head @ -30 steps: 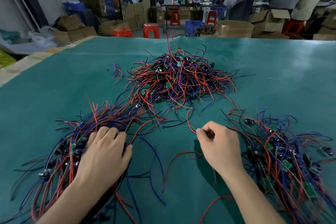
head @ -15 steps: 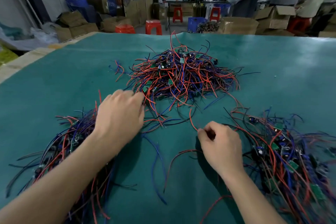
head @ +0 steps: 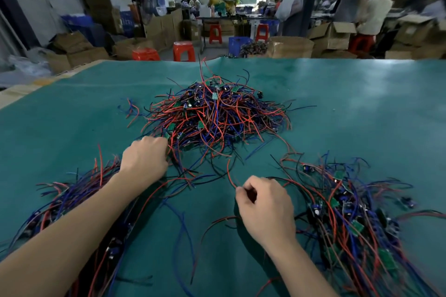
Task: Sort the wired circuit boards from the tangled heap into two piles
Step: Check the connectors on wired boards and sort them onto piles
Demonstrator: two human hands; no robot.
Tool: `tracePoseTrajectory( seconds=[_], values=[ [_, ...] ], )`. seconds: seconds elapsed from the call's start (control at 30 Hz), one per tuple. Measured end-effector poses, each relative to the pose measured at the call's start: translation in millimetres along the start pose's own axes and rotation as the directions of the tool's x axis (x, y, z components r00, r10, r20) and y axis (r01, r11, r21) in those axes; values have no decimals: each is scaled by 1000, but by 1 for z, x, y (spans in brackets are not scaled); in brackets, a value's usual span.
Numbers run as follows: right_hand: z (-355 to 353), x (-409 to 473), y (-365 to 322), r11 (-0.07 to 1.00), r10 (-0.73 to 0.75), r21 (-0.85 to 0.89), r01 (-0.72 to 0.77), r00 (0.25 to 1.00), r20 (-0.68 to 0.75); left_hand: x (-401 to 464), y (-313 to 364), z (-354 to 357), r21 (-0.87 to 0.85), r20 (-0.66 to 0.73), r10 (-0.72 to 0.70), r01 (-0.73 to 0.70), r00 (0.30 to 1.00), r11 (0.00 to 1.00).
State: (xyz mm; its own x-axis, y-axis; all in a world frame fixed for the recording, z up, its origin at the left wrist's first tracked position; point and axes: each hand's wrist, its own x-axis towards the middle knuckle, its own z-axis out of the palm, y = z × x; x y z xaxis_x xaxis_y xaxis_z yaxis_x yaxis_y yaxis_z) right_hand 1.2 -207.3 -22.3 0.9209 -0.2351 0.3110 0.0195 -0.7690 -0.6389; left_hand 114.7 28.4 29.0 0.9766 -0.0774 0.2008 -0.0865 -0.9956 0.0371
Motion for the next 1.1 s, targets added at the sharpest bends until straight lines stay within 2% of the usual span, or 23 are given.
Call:
tracePoseTrajectory(
  seconds=[0.17, 0.27, 0.4, 0.57, 0.6, 0.63, 0.67, 0.7, 0.73, 0.77, 0.8, 0.83, 0.9, 0.97, 1.03, 1.1],
  values=[
    [-1, -1, -3, 1000, 11, -3, -11, 1000, 5, 5, 7, -25, -211, -224, -91, 42, 970, 977],
    [-2, -1, -2, 1000, 14, 2, -14, 1000, 3, 13, 15, -42, -416, -213, -231, 126, 949, 901],
    [-2, -1, -3, 1000, 16, -21, -15, 1000, 15, 23, 20, -54, -503, -158, -309, 193, 938, 842],
    [-2, -1, -3, 1000, 15, -27, -15, 1000, 9, 19, 36, -69, -475, -302, -222, 55, 927, 878],
    [-2, -1, -3, 999, 13, -30, -13, 1000, 7, 16, 43, -71, -492, -311, -202, 25, 928, 870],
    [-1, -1, -3, 999, 11, -32, -11, 1000, 6, 12, 52, -72, -570, -293, -208, 4, 933, 821],
    [-1, -1, -3, 999, 10, -37, -10, 1000, 6, 7, 61, -75, -714, -222, -234, 6, 946, 700],
    [-1, -1, -3, 999, 12, -42, -11, 1000, 8, 0, 70, -78, -871, -113, -245, 22, 963, 491],
    [-1, -1, -2, 999, 14, -46, -14, 1000, 9, -8, 79, -81, -970, -4, -230, 51, 973, 237],
    [0, 0, -1, 999, 17, -49, -16, 1000, 10, -17, 85, -83, -997, 75, -191, 77, 979, 0],
    [0, 0, -1, 999, 18, -48, -17, 1000, 11, -27, 91, -82, -981, 112, -152, 85, 982, -174],
    [0, 0, -1, 999, 17, -46, -16, 1000, 14, -35, 94, -79, -954, 124, -128, 83, 984, -290],
    [0, 0, -1, 999, 20, -33, -20, 1000, 5, -53, 102, -67, -897, 161, -82, 111, 984, -428],
    [-1, 1, -2, 998, 47, 31, -46, 998, -34, -68, 111, -47, -822, 281, -14, 233, 960, -520],
    [-5, 4, 0, 971, 116, 219, -98, 991, -74, -78, 118, -25, -701, 397, 26, 322, 917, -637],
    [-10, 6, -1, 877, 179, 461, -136, 982, -53, -84, 123, -4, -651, 437, 18, 330, 899, -684]
  ],
)
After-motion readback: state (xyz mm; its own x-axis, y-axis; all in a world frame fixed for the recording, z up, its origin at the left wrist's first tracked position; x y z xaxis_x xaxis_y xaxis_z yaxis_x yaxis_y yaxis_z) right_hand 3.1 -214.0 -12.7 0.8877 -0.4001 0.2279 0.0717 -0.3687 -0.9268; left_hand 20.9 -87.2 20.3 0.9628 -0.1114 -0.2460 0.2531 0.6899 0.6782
